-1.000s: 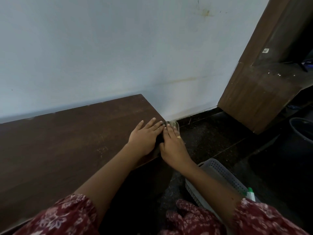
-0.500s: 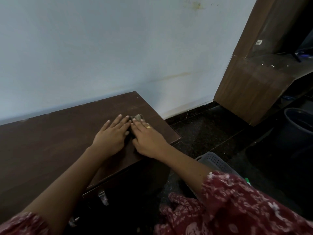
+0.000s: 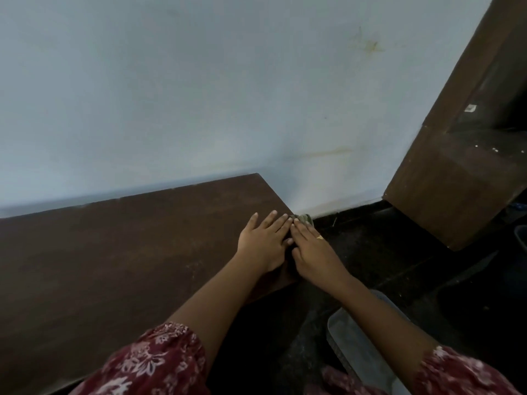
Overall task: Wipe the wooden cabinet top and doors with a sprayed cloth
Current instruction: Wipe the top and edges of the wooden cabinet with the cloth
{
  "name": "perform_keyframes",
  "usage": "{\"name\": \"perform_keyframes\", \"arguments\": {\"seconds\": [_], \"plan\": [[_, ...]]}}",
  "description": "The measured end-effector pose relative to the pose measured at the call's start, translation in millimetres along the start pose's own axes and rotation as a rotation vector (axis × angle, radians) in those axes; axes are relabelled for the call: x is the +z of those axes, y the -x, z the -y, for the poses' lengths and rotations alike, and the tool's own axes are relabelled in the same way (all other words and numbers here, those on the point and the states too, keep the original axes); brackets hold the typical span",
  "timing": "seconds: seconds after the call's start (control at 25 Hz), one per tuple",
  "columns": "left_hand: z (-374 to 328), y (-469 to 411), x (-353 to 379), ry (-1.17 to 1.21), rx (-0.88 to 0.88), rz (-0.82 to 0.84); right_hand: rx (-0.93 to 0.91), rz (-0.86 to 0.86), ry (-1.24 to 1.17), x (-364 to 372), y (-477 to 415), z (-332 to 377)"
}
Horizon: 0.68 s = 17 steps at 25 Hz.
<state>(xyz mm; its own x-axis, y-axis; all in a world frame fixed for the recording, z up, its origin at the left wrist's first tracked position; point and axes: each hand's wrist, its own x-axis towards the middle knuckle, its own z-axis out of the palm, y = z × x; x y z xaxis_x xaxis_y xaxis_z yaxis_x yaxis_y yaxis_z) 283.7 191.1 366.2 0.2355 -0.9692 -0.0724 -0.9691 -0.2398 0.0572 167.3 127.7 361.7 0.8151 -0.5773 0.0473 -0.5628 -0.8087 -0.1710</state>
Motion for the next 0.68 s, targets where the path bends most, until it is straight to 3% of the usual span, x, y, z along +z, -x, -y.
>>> {"name": "perform_keyframes", "arguments": {"seconds": [0.2, 0.4, 0.68], "plan": [[39.9, -43.0, -7.8, -0.077, -0.078, 0.008, -0.034, -0.013, -0.007, 3.6, -63.9, -1.9], [81.6, -89.8, -4.9, 0.007, -0.154, -0.007, -0.091, -0.047, 0.006, 14.5, -139.7, 1.5], [137.7, -124.6, -16.4, 0.035, -0.247, 0.011, -0.054, -0.029, -0.154, 18.5, -214.4, 19.9]]}}
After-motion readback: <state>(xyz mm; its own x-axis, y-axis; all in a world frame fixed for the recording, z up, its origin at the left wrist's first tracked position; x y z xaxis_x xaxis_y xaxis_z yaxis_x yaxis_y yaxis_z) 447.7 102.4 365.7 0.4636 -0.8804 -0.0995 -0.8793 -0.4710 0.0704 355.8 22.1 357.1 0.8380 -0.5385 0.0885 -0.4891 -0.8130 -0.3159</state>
